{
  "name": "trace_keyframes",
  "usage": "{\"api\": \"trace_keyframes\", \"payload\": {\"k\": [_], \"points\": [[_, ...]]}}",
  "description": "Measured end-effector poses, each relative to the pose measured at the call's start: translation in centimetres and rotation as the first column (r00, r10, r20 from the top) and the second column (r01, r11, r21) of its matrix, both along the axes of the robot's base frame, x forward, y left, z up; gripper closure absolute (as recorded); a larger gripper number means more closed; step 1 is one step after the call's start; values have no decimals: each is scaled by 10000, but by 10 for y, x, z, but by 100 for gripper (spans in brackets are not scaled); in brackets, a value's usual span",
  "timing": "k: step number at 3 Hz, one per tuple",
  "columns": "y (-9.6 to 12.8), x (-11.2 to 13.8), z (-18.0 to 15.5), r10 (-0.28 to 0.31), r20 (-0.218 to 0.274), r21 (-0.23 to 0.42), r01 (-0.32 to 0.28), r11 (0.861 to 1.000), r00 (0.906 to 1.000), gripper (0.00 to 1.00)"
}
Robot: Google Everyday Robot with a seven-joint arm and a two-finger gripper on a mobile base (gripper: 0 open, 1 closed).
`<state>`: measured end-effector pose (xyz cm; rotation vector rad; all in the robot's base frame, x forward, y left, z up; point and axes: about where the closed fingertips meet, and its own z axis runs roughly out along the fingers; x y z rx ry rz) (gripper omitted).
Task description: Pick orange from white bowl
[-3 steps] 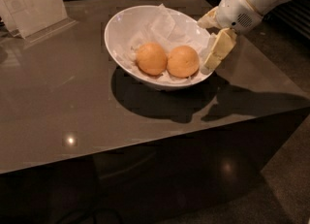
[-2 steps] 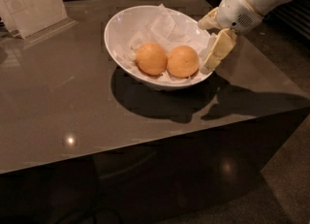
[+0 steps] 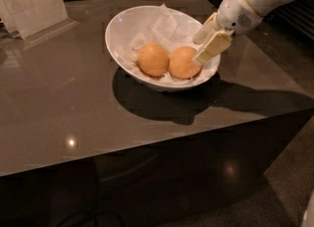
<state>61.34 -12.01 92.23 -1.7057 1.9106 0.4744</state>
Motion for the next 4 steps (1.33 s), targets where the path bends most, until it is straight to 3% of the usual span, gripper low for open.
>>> {"api": "trace_keyframes", "payload": {"k": [2,4], "points": [[19,30,-15,294,-146,263,-290,9992,9995,29],[27,35,-46,393,-966,461,-350,9983,9945,33]]}}
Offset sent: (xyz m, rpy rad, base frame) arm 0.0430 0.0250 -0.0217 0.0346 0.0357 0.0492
